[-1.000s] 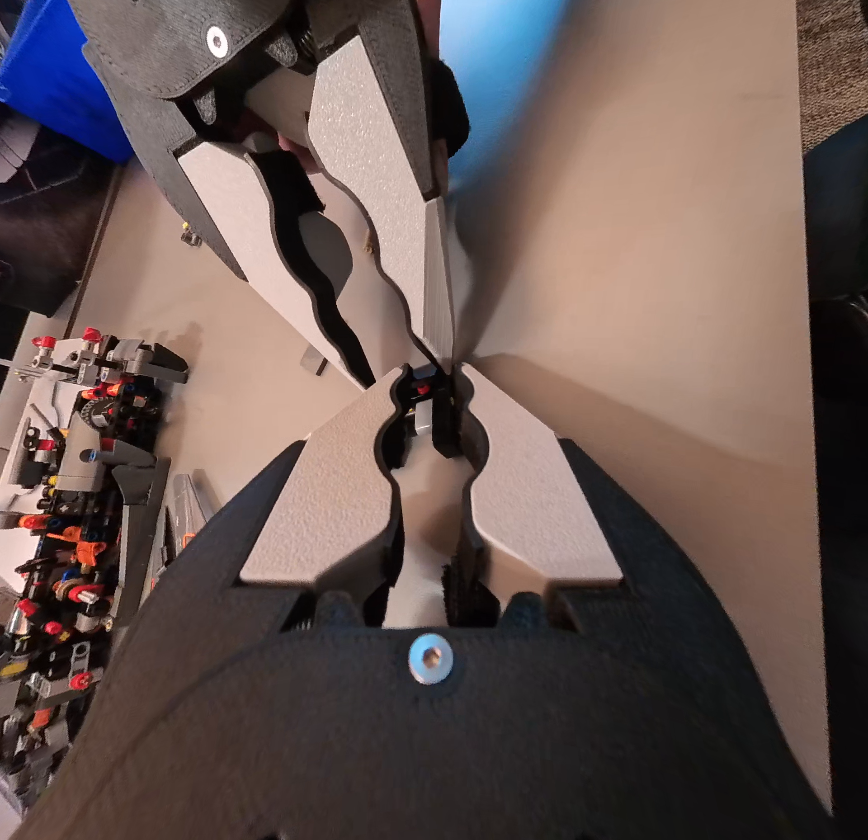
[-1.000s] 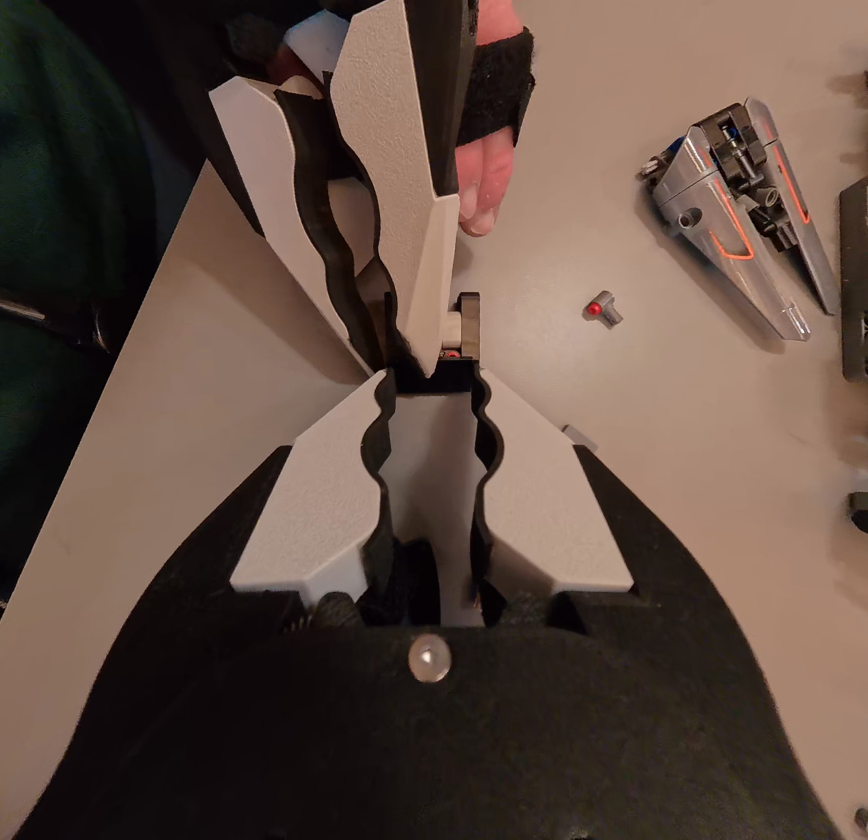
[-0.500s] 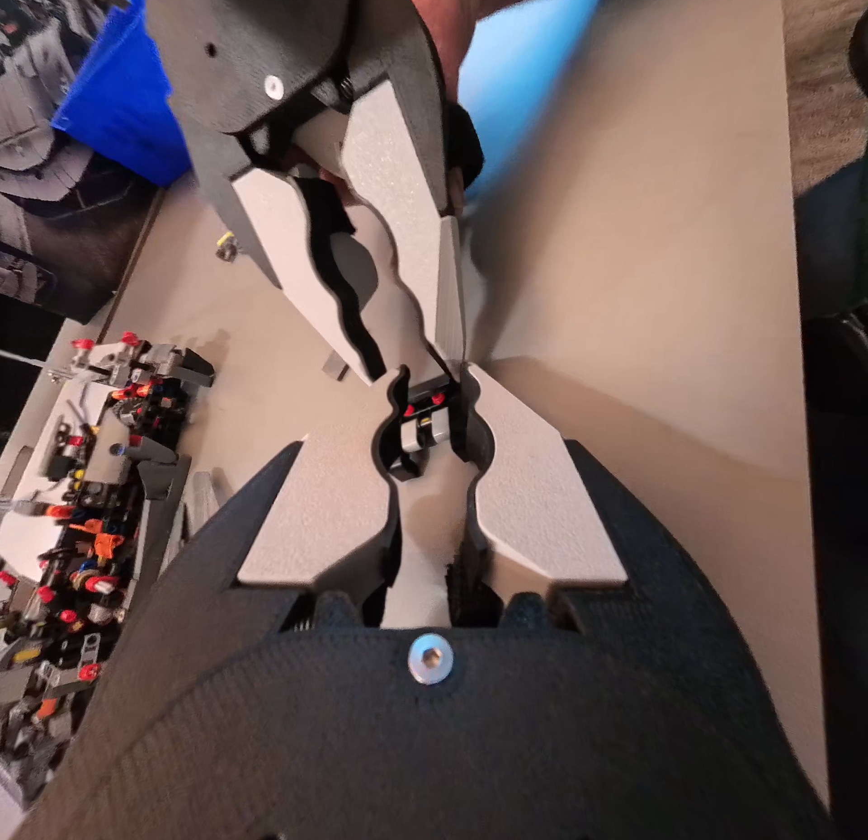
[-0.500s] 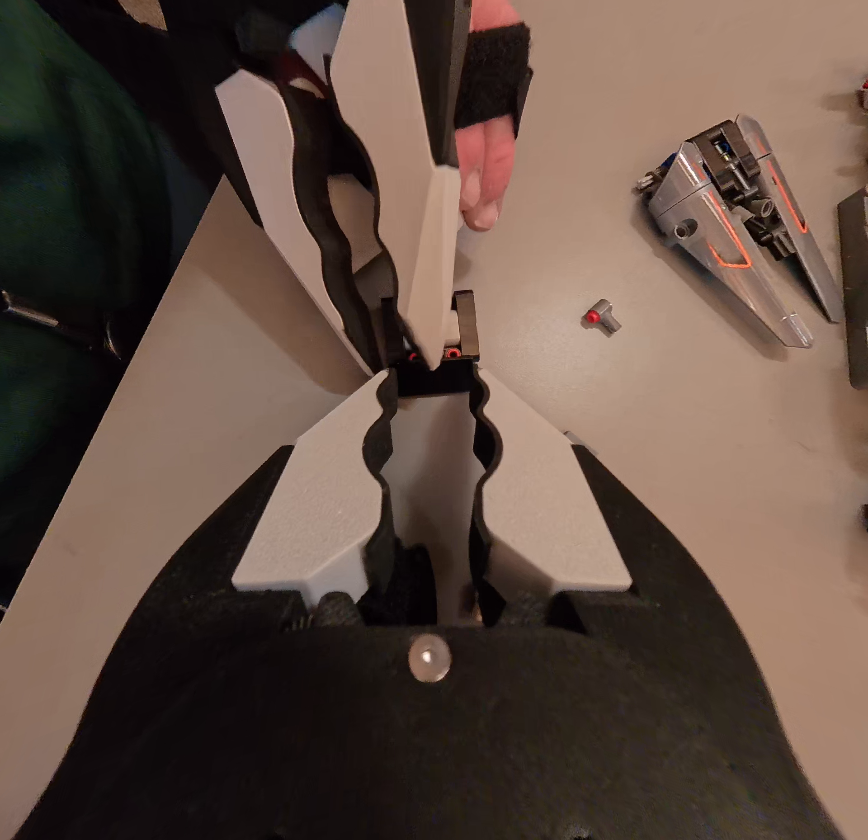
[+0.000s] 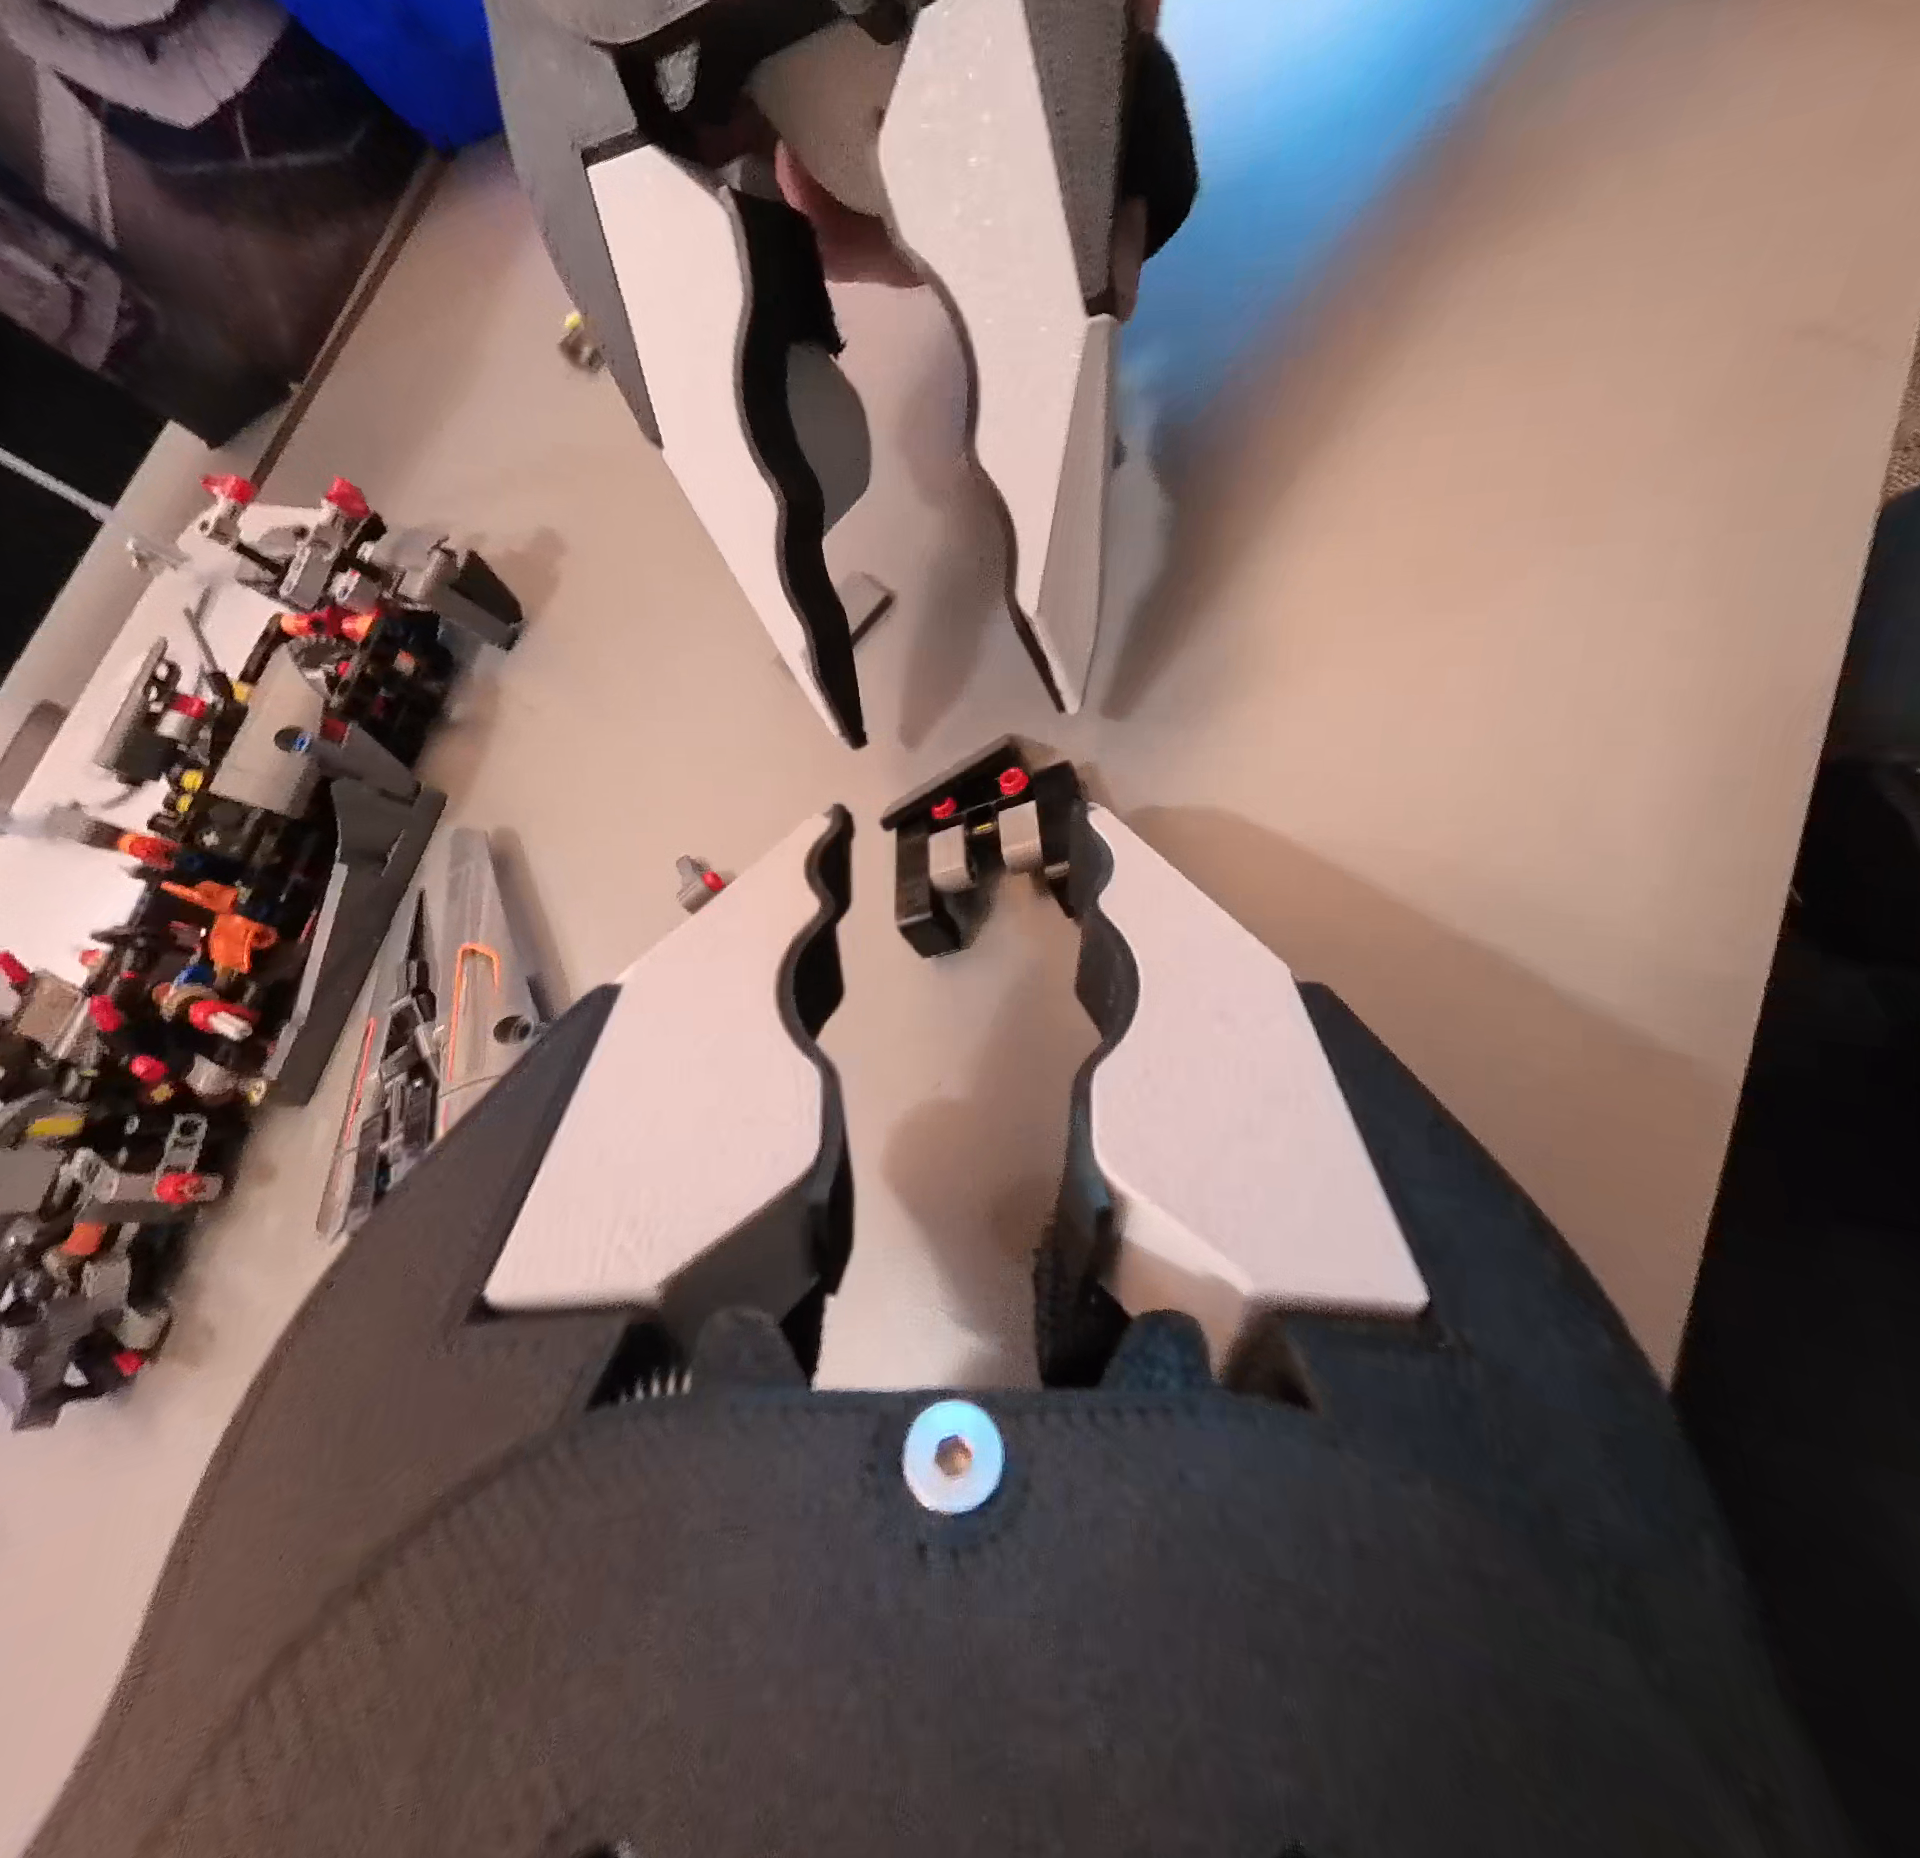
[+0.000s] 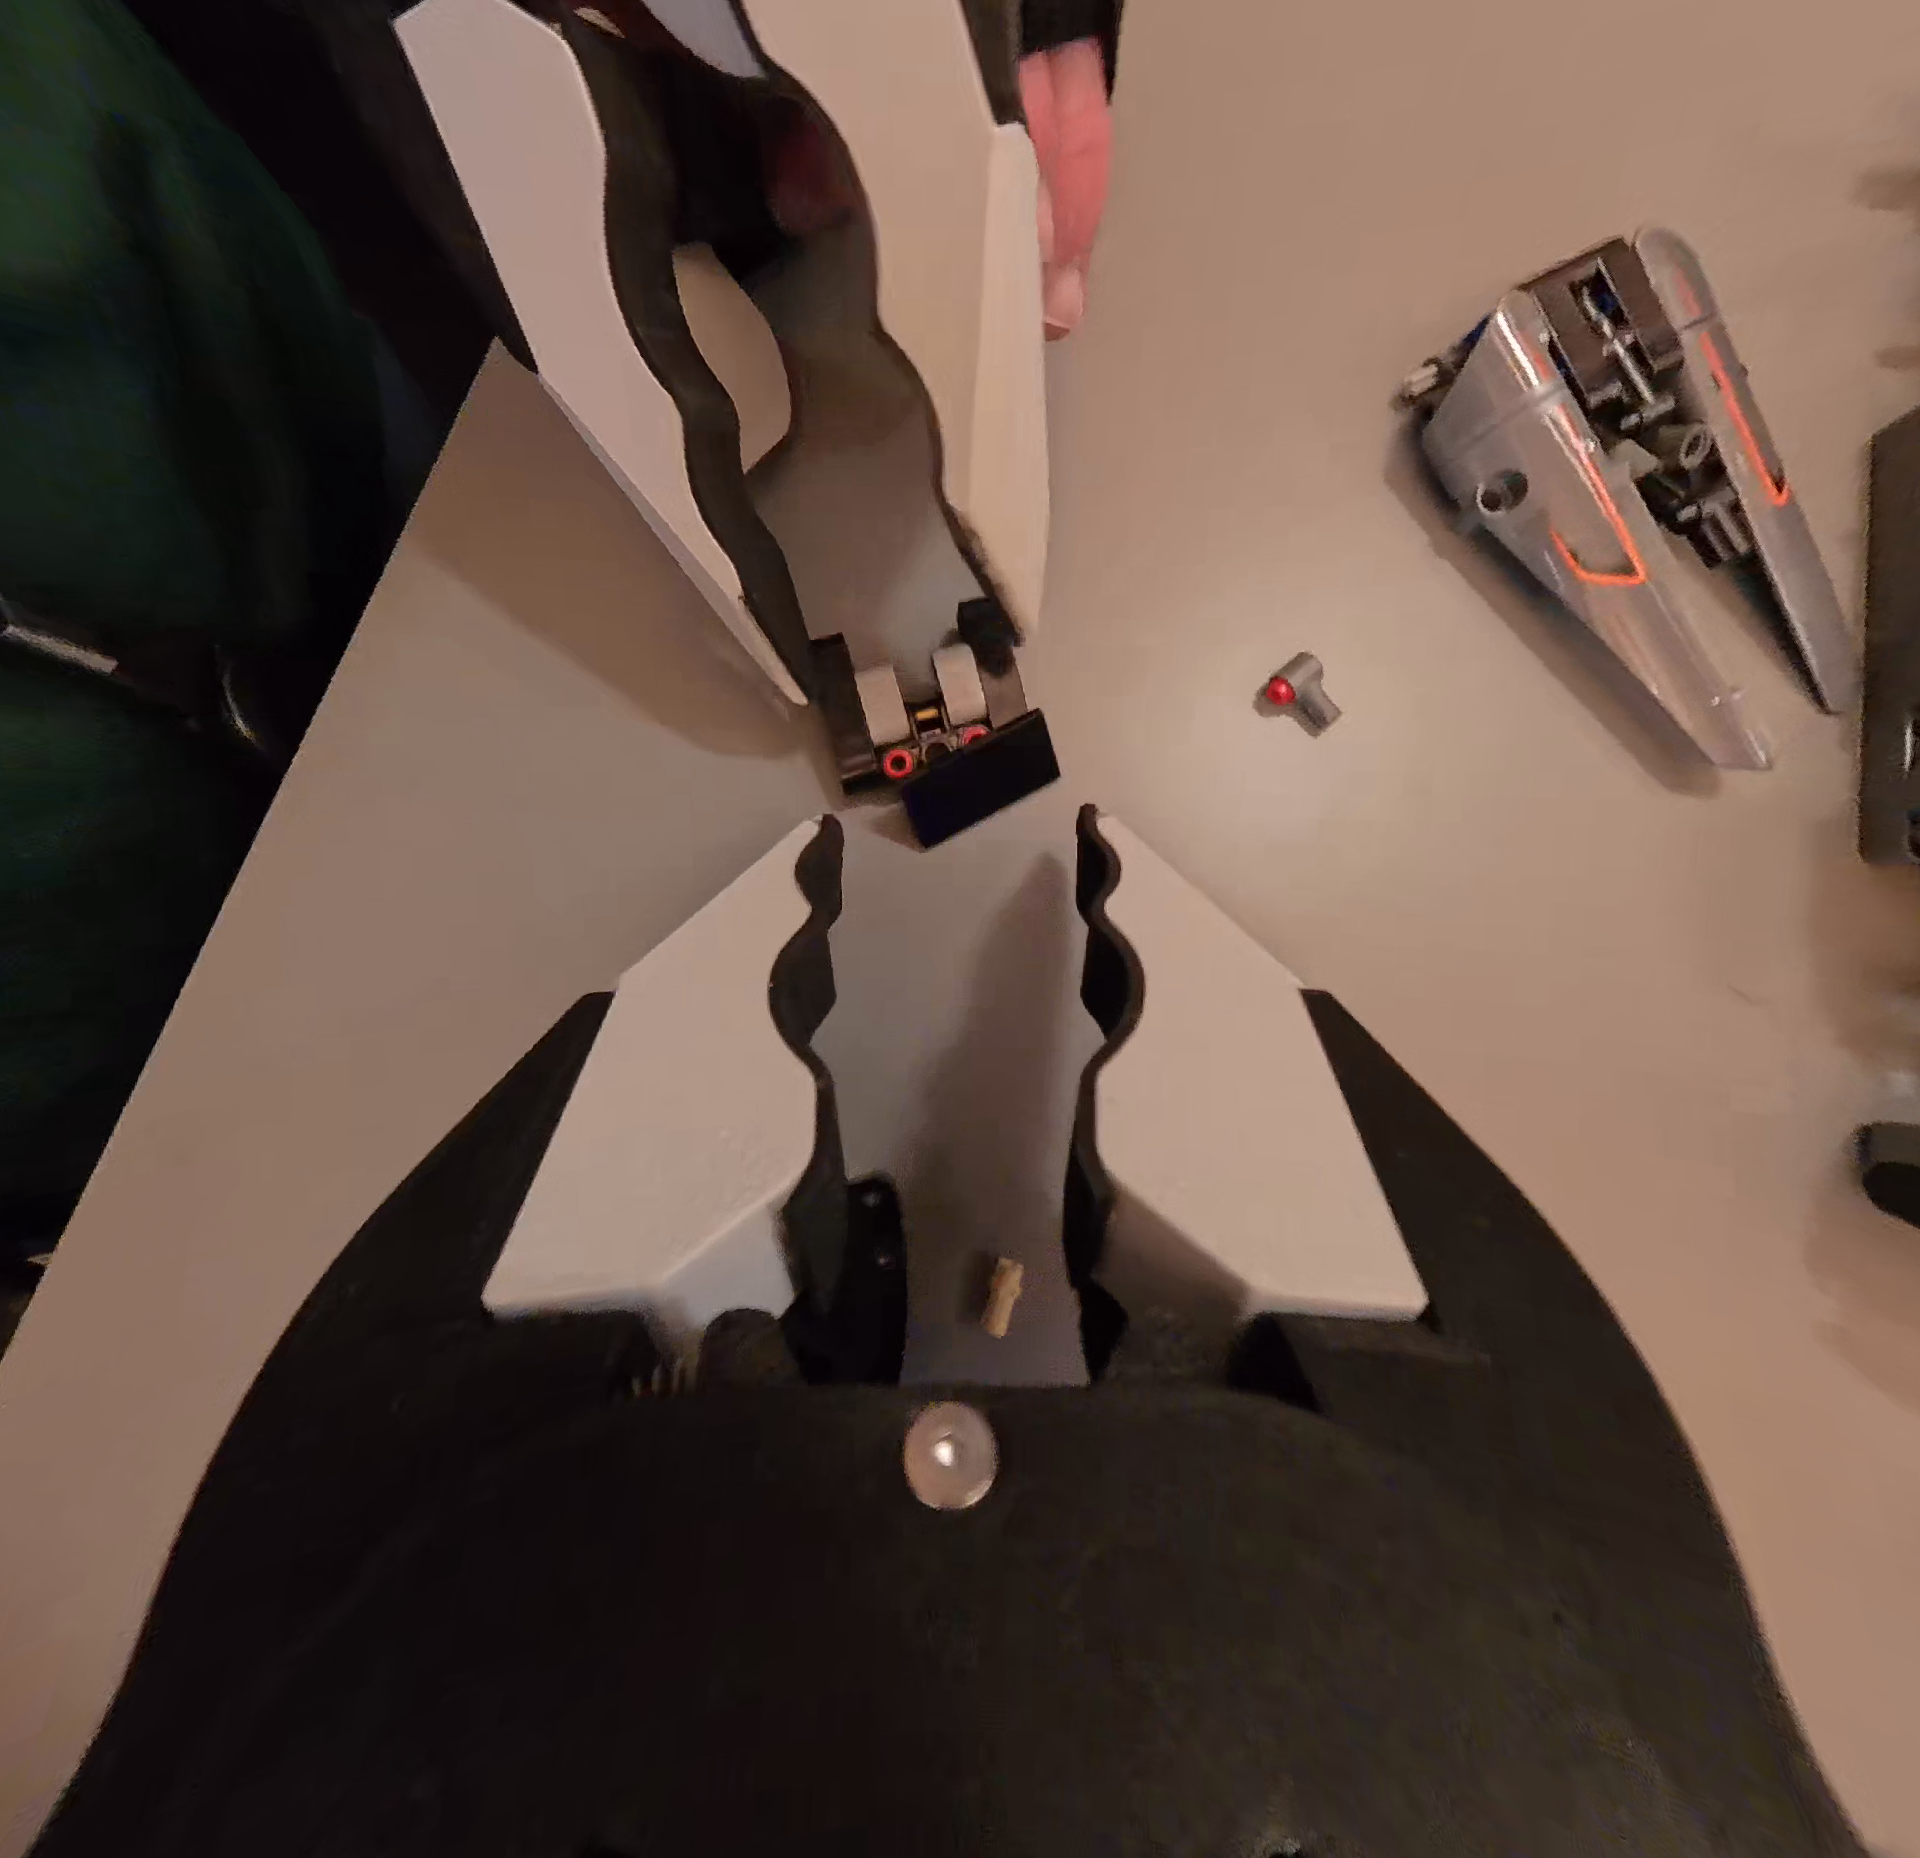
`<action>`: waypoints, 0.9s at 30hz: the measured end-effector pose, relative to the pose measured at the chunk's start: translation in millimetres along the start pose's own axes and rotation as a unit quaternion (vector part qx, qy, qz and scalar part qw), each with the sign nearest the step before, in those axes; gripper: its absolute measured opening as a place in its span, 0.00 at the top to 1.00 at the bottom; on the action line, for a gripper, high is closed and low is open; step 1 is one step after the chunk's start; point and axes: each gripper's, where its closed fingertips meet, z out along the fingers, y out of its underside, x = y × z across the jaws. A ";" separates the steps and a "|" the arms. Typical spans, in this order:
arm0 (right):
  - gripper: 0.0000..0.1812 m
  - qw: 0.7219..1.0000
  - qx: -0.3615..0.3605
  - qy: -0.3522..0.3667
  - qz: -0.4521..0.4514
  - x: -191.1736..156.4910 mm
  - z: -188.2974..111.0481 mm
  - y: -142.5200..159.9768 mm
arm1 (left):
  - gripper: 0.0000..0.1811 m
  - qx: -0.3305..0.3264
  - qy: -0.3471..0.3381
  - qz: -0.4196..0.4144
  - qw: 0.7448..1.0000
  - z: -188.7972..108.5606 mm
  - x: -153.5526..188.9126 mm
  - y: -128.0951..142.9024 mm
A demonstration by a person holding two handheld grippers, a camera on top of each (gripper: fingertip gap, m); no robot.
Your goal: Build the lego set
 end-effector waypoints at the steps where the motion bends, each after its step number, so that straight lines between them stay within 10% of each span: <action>1: 0.76 1.000 -0.005 0.000 -0.009 1.8 0.9 -0.9 | 0.76 -0.005 0.000 -0.010 1.000 0.0 -0.9 0.7; 27: 0.83 0.997 -0.031 -0.056 -0.041 -1.0 11.9 -5.1 | 0.78 -0.046 0.036 -0.074 0.996 11.2 2.3 12.4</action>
